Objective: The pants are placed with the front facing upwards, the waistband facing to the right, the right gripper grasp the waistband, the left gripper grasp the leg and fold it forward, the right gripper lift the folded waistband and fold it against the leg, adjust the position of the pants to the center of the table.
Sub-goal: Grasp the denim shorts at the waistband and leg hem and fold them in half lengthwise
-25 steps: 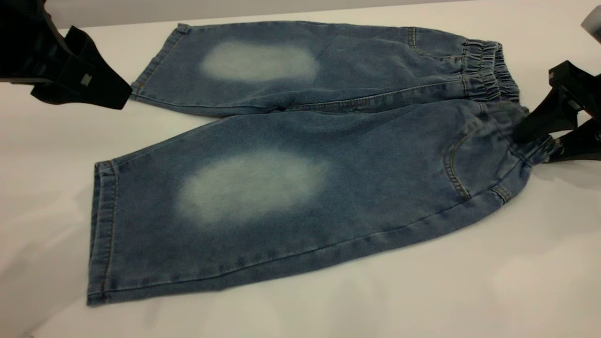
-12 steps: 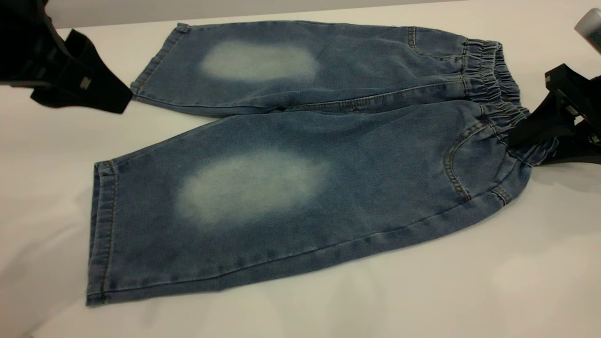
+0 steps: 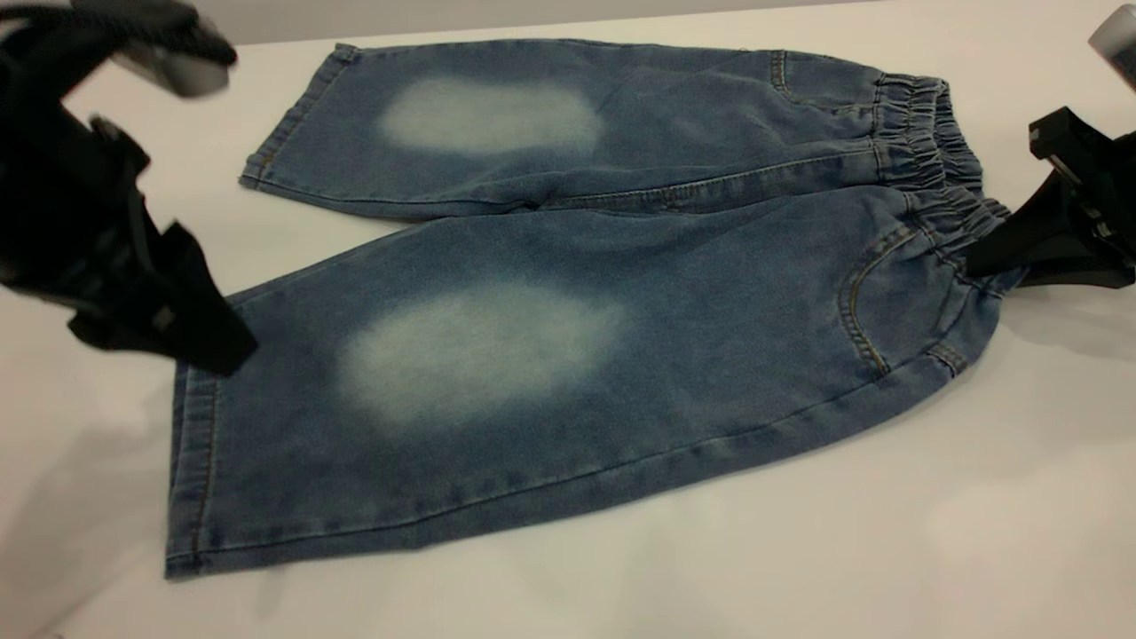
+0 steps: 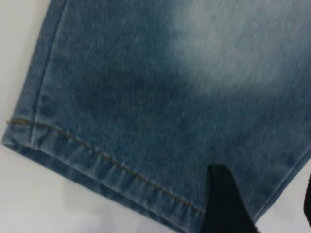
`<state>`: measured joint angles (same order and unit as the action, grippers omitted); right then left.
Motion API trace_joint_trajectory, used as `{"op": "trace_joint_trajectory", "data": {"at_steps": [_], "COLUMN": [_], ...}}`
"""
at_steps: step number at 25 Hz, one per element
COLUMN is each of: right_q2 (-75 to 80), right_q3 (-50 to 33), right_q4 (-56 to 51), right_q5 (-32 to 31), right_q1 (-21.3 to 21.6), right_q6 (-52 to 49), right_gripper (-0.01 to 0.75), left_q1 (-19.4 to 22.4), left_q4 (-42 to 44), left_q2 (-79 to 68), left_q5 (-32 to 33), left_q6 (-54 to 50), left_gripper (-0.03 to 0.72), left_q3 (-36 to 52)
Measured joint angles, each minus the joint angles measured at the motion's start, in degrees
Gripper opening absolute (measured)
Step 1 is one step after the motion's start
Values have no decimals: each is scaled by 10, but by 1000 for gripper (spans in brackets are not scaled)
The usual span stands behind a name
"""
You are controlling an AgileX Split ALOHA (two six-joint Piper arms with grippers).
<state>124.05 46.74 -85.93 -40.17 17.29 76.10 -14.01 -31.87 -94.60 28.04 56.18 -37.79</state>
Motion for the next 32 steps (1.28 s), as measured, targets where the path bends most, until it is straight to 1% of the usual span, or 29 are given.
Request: {"op": "trace_joint_trajectory", "data": {"at_steps": [5,9,13,17,21,24,28,32], "right_q2": [0,0,0,0,0,0,0,0], "right_q3": [0,0,0,0,0,0,0,0], "right_q4": [-10,-10,-14,-14,-16,-16,-16,-16], "right_q5": [0,-2,-4,-4,-5,-5,-5,-5], "right_q1": [0,0,0,0,0,0,0,0], "right_q6": [1,1,1,1,1,1,1,1], "right_gripper": [36,36,36,36,37,37,38,39], "left_q1": [-1,-19,-43,-46,-46,-46,-60,-83], "left_q4": [40,82,90,110,109,108,107,106], "left_q2": [-22,-21,-22,-42,-67,-83,-101,-112], "left_q5": [18,-18,-68,-117,-124,-141,-157,-165], "left_q6": [0,0,0,0,0,0,0,1], "left_gripper": [372,372,372,372,372,372,372,372], "left_q3": [25,62,97,110,110,110,110,108]}}
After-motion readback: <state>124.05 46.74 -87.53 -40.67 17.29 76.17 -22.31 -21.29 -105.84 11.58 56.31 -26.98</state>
